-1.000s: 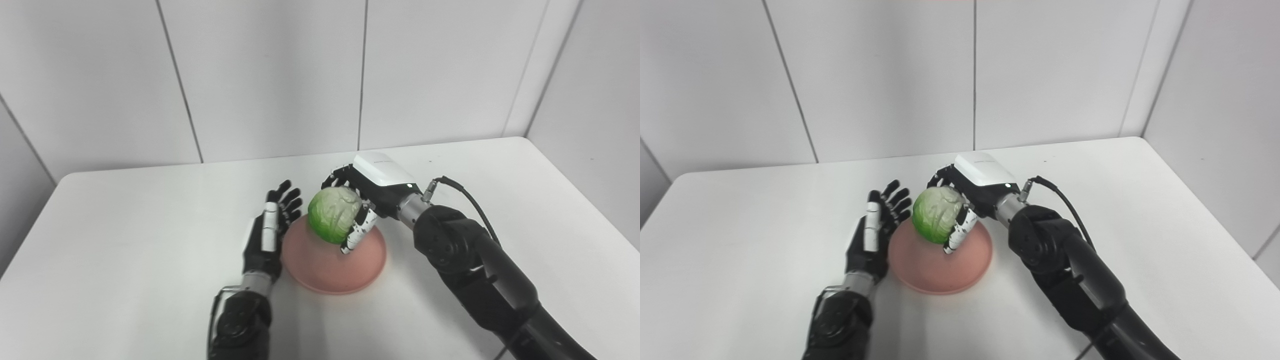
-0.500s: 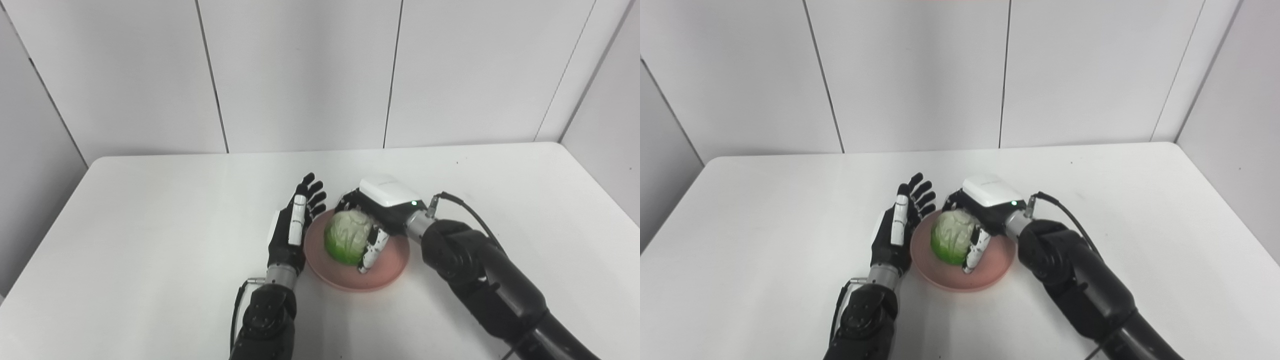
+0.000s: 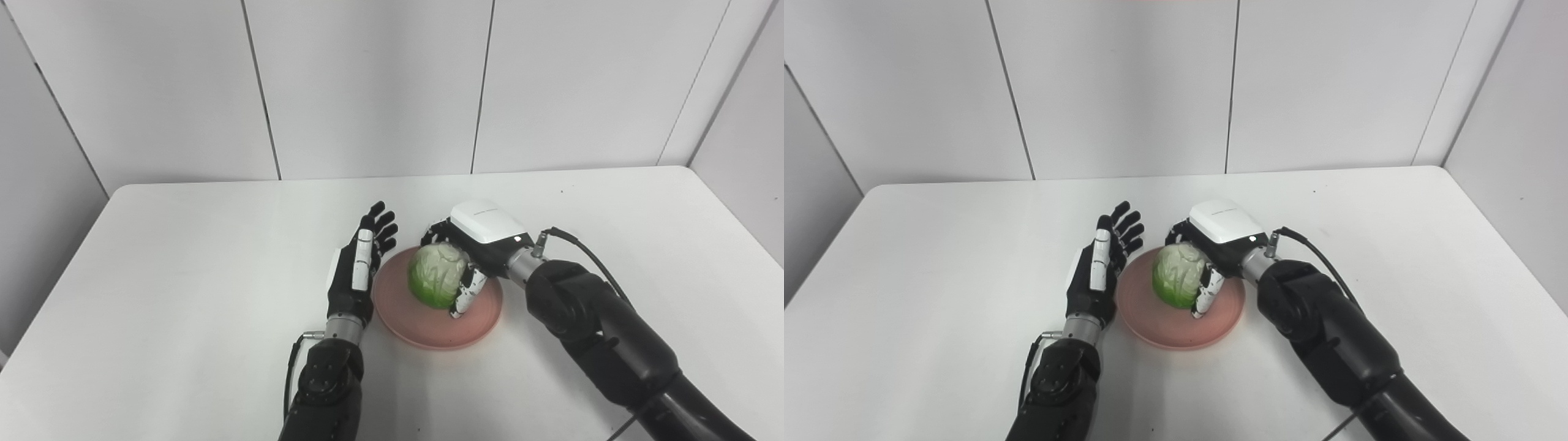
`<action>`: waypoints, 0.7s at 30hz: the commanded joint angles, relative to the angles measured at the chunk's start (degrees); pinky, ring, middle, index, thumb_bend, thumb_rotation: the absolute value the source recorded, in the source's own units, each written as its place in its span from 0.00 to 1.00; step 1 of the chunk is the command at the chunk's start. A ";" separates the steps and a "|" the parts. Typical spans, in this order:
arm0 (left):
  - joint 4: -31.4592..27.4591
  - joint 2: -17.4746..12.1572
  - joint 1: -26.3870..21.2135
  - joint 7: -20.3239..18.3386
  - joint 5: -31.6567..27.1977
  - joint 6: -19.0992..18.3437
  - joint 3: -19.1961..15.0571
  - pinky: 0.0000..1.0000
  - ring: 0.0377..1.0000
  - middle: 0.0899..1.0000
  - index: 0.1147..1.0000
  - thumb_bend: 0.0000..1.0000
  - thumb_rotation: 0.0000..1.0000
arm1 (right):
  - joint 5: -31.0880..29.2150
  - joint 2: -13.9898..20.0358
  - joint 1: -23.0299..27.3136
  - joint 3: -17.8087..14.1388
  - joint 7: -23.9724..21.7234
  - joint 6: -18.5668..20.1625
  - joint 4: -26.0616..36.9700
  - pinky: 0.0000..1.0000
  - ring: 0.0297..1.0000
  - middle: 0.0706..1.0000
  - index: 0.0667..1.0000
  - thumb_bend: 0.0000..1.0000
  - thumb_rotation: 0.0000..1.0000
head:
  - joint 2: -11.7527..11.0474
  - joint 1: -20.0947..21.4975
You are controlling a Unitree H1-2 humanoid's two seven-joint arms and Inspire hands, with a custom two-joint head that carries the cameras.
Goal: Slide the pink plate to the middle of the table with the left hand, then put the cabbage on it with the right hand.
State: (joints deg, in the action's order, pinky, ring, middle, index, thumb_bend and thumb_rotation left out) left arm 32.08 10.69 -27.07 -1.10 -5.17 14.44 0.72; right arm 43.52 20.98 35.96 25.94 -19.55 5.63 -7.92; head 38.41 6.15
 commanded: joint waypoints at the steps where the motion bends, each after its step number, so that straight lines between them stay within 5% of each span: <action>1: -0.29 -0.33 -1.09 -1.42 -0.62 1.42 0.07 0.90 0.90 0.89 0.89 0.72 1.00 | -4.01 1.24 2.57 -1.73 -1.95 -3.21 2.07 0.60 0.77 0.84 0.81 0.77 0.69 | 0.49 0.50; 4: -1.43 -0.72 -0.75 -1.79 -0.64 -0.15 0.40 0.90 0.91 0.91 0.90 0.74 1.00 | -7.49 1.97 2.96 -2.17 -5.14 -3.40 2.81 0.70 0.86 0.91 0.87 0.80 0.73 | 0.49 0.50; 8: -1.85 -0.80 -0.51 -1.06 -0.18 -0.85 0.43 0.87 0.92 0.92 0.92 0.75 1.00 | -12.65 2.77 3.23 -3.21 -14.66 3.45 7.06 0.90 0.99 0.99 0.96 0.85 0.80 | 0.65 0.68; 11: -1.16 -0.23 -0.81 -0.32 -0.44 0.63 -0.03 0.87 0.89 0.90 0.89 0.74 1.00 | -15.37 3.16 2.60 -4.66 -18.25 7.80 9.92 0.89 1.00 1.00 0.99 0.88 0.86 | 0.65 0.68; 21: -3.00 -0.58 0.07 0.95 1.41 -0.05 0.68 0.87 0.90 0.91 0.89 0.72 1.00 | -22.23 2.81 -2.51 -12.31 -13.82 6.74 13.34 0.86 1.00 1.00 0.99 0.90 0.96 | 0.87 1.59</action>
State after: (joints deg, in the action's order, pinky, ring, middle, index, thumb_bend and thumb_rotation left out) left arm 30.77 10.33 -26.36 0.18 -3.93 13.77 1.22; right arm 22.18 23.63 32.30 15.21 -35.90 13.97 3.04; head 39.29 7.82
